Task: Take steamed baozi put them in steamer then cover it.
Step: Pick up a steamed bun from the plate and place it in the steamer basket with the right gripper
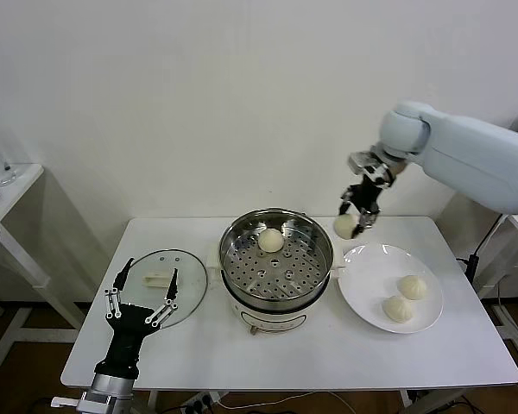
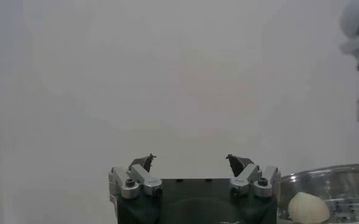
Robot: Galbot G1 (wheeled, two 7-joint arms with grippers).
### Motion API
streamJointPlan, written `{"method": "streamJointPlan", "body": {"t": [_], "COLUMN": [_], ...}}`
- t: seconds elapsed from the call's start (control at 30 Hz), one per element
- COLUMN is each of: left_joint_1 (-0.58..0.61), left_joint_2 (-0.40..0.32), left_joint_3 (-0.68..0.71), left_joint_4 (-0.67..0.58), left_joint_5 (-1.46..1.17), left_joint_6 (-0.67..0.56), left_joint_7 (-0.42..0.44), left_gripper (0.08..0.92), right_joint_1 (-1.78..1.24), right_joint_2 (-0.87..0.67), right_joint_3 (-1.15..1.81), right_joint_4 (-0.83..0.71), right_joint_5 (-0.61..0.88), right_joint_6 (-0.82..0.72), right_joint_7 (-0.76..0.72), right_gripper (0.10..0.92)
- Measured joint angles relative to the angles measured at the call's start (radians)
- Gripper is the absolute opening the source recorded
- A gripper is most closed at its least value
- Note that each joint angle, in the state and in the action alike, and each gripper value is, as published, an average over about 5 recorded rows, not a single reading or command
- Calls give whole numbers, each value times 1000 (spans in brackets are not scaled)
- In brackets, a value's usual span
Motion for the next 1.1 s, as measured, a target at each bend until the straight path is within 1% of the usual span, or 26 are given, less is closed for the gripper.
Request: {"method": "streamJointPlan", "body": {"t": [0.23,0.6,0.8,1.1], "left_joint_1": [-8,-11,-17,-16], "left_joint_2": [0,2,3,6], "left_joint_3": [5,7,14,16], "left_joint_4": [3,8,11,10], "left_joint_5": [0,0,0,0], "left_joint_6": [-3,-12,-15,-16], "left_joint_7": [-1,-3,-4,-6], "left_gripper": [823,823,823,823], "right_joint_1": [19,-40,-78,-130], "right_joint_2": [131,334,401,459], "right_joint_3": [-38,-84,-99,-104], "right_joint_4": [10,-76,-116,-160], "right_joint_5": [61,83,83,73], "right_joint_6": [-49,-89,-97,-102], "right_joint_7": [23,74,100,131], "right_gripper": [627,619,619,627]}}
